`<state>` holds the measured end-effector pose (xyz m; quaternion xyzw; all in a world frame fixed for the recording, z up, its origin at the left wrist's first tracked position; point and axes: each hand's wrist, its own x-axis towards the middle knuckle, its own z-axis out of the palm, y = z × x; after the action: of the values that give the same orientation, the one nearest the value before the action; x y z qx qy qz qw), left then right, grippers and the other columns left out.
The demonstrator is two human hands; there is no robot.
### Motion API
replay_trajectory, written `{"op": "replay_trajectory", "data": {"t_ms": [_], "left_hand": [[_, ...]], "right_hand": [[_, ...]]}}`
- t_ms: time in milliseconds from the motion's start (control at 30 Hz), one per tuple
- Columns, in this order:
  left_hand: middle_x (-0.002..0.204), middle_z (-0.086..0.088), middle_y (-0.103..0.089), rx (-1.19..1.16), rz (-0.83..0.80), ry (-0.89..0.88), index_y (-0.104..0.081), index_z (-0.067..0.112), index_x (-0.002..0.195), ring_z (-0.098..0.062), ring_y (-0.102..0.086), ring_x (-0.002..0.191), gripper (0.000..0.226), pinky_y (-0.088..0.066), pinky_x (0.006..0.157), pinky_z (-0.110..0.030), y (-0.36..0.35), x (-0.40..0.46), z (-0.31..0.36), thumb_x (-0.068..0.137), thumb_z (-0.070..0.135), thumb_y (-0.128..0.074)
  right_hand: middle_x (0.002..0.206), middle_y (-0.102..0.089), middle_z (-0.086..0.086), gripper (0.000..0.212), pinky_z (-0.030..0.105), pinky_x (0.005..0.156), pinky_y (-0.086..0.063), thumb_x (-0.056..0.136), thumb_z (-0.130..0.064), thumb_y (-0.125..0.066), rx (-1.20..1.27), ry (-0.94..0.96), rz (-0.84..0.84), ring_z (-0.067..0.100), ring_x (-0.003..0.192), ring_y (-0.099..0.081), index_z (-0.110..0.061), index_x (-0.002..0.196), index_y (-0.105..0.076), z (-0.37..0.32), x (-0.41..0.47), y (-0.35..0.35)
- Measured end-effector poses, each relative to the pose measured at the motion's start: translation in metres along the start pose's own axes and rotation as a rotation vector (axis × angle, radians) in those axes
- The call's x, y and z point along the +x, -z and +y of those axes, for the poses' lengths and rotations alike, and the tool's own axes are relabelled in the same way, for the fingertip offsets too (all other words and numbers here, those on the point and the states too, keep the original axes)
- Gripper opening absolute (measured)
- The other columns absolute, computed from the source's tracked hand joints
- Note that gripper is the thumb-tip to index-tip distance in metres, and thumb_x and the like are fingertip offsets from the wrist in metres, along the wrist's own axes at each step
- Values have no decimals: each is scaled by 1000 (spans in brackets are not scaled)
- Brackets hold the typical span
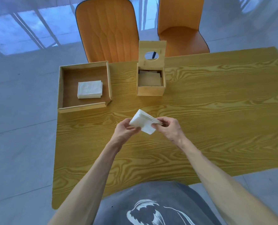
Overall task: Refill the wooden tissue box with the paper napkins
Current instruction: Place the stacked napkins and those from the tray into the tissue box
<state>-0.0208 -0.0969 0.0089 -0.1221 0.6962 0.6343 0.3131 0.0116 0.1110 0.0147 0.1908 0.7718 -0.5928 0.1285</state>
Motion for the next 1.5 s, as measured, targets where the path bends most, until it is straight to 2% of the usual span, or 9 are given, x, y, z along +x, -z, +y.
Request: {"op": "replay_trajectory", "data": {"t_ms": [67, 167, 367, 500, 633, 800, 1167, 1333, 1500], "left_hand": [[105, 7, -74, 140, 33, -108, -68, 29, 103, -9, -67, 103, 29, -51, 88, -29, 2, 5, 1, 80, 13, -78], [109, 11, -71, 390, 104, -229, -68, 29, 106, -9, -64, 108, 31, -51, 91, -33, -1, 10, 3, 78, 17, -78], [104, 9, -72, 648, 116, -313, -70, 27, 102, -12, -65, 92, 26, -52, 83, -36, -12, 12, 2, 78, 17, -76], [98, 14, -69, 655, 151, -320, -70, 28, 101, -9, -65, 86, 24, -52, 79, -33, -14, 10, 3, 79, 20, -75], [111, 12, -69, 666, 125, -334, -66, 28, 115, -9, -65, 85, 38, -53, 78, -32, -14, 9, 5, 78, 20, -75], [102, 13, -69, 658, 155, -310, -70, 27, 104, -9, -66, 82, 23, -53, 76, -33, -16, 8, 5, 82, 20, -73], [106, 9, -72, 683, 137, -301, -72, 25, 106, -10, -66, 89, 21, -53, 78, -33, -13, 19, 14, 85, 24, -72], [104, 3, -74, 663, 167, -428, -72, 18, 110, -9, -67, 90, 27, -55, 79, -32, -8, 35, 53, 84, 23, -75], [105, -1, -75, 670, 243, -612, -72, 16, 111, -14, -69, 93, 28, -56, 77, -33, -3, 57, 111, 84, 22, -76]], "right_hand": [[83, -71, -13, 19, 20, 72, -52, 79, -21, -81, -174, 104, 34, -2, 70, -61, -20, 97, -76, 1, 4, 5], [89, -72, -15, 20, 23, 75, -51, 80, -23, -79, -378, 227, 72, -3, 72, -60, -23, 100, -77, 1, 6, 8], [103, -74, -4, 26, 29, 77, -51, 81, -27, -78, -584, 253, 77, 16, 85, -67, -23, 107, -74, 14, 9, 8], [100, -75, -3, 22, 33, 78, -53, 82, -25, -77, -565, 276, 120, 16, 85, -67, -21, 104, -75, 16, 8, 10], [105, -73, -6, 30, 30, 78, -53, 83, -27, -76, -572, 276, 93, 12, 82, -66, -24, 112, -71, 18, 7, 13], [96, -75, -5, 18, 36, 73, -57, 83, -23, -77, -529, 305, 152, 13, 76, -68, -21, 101, -76, 18, 4, 15], [99, -76, -3, 20, 31, 77, -57, 85, -23, -75, -518, 282, 135, 12, 79, -68, -17, 104, -75, 16, 9, 21], [100, -75, -1, 24, 29, 79, -57, 86, -23, -75, -438, 319, 157, 12, 82, -68, -14, 108, -74, -16, 28, 35], [98, -75, -1, 23, 19, 75, -53, 85, -20, -76, -416, 442, 258, 11, 80, -68, -11, 106, -75, -68, 64, 50]]}}
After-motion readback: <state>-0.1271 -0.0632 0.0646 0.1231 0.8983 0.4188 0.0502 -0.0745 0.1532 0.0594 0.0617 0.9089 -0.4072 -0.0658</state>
